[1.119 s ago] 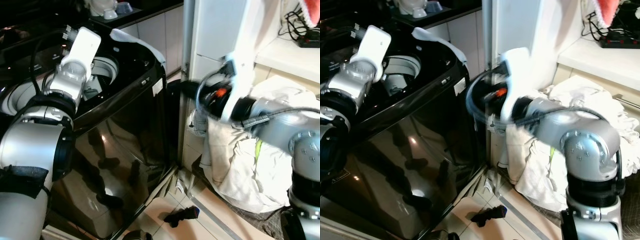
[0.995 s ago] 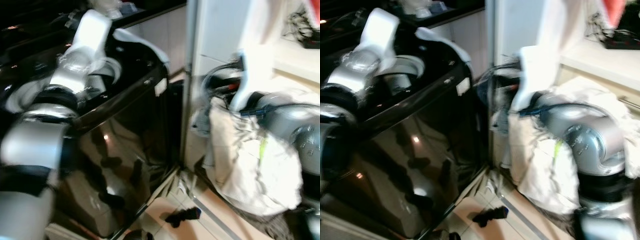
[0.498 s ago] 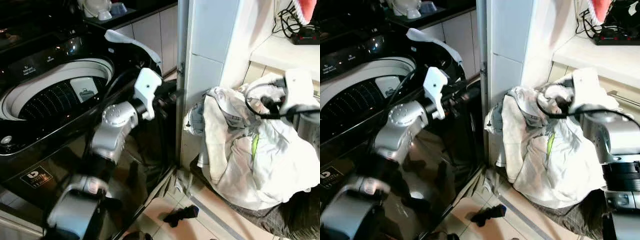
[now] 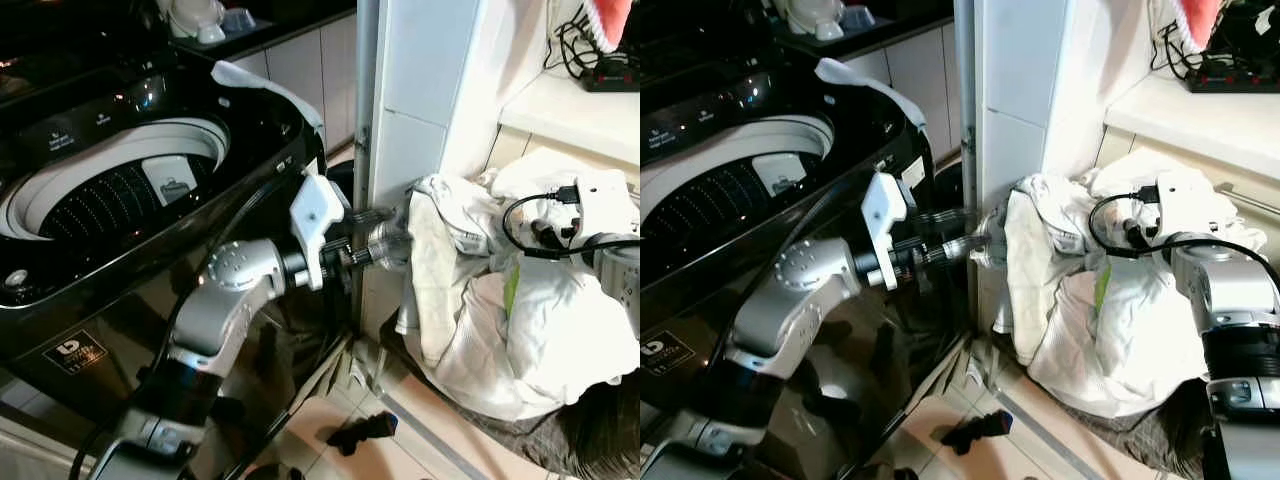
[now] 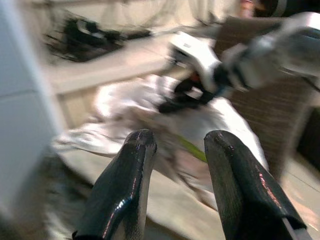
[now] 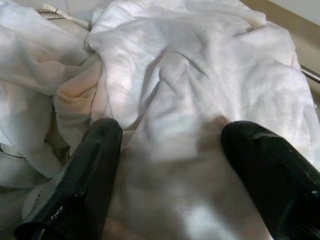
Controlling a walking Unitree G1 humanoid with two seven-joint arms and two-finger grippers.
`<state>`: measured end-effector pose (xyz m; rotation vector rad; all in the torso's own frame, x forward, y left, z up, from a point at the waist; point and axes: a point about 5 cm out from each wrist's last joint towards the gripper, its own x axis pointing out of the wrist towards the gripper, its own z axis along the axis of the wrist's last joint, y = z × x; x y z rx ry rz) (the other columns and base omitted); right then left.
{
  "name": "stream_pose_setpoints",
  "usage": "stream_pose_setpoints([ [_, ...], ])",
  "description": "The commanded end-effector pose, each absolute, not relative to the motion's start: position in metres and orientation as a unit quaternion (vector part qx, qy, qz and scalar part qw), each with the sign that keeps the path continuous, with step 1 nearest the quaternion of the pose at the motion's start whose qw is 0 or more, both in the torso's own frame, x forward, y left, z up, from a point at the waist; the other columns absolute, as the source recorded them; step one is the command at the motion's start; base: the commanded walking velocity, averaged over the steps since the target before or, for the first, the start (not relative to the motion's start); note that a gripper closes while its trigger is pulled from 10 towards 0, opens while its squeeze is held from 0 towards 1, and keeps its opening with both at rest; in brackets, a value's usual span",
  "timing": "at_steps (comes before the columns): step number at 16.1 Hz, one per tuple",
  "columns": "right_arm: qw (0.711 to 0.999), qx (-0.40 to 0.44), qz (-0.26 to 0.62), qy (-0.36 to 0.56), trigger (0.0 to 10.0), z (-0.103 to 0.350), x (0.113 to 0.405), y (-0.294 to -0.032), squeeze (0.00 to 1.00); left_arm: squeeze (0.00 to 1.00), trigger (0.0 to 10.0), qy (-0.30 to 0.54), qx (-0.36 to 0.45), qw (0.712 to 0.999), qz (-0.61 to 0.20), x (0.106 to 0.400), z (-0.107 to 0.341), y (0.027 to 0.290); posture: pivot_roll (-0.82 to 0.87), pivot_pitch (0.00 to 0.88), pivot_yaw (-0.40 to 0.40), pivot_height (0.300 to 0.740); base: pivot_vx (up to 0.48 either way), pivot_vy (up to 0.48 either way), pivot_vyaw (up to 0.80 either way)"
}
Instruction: Clothes washing
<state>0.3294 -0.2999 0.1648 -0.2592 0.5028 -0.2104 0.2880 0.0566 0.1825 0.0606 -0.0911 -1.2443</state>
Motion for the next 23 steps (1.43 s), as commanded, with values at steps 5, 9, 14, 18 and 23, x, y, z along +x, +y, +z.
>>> stream_pose_setpoints([
  [5,0.946,-0.113,-0.1,0.288,0.6,0.145,0.321,-0.306,0.0,0.0,10.0,-0.018,0.041,0.794,-0.607,0.281,0.183,0.058,-0.1,0.0,0.089,0.74,0.0,0.0,0.0],
  [9,0.948,-0.098,-0.089,0.29,0.0,0.144,0.321,-0.304,0.0,0.0,10.0,-0.017,0.042,0.785,-0.618,0.278,0.184,0.058,-0.11,0.0,0.098,0.74,0.0,0.0,0.0],
  [14,0.951,-0.077,-0.076,0.289,0.0,0.142,0.32,-0.298,0.0,0.0,10.0,-0.021,0.043,0.787,-0.615,0.279,0.185,0.059,-0.11,0.0,0.094,0.74,0.0,0.0,0.0],
  [18,0.953,-0.074,-0.074,0.285,0.0,0.144,0.319,-0.296,0.0,0.0,10.0,-0.02,0.044,0.788,-0.614,0.281,0.185,0.059,-0.12,0.0,0.102,0.74,0.0,0.0,0.0],
  [23,0.964,-0.047,-0.101,0.241,0.0,0.159,0.321,-0.303,0.0,0.0,10.0,-0.029,0.044,0.802,-0.594,0.287,0.188,0.061,-0.11,0.0,0.1,0.74,0.0,0.0,0.0],
])
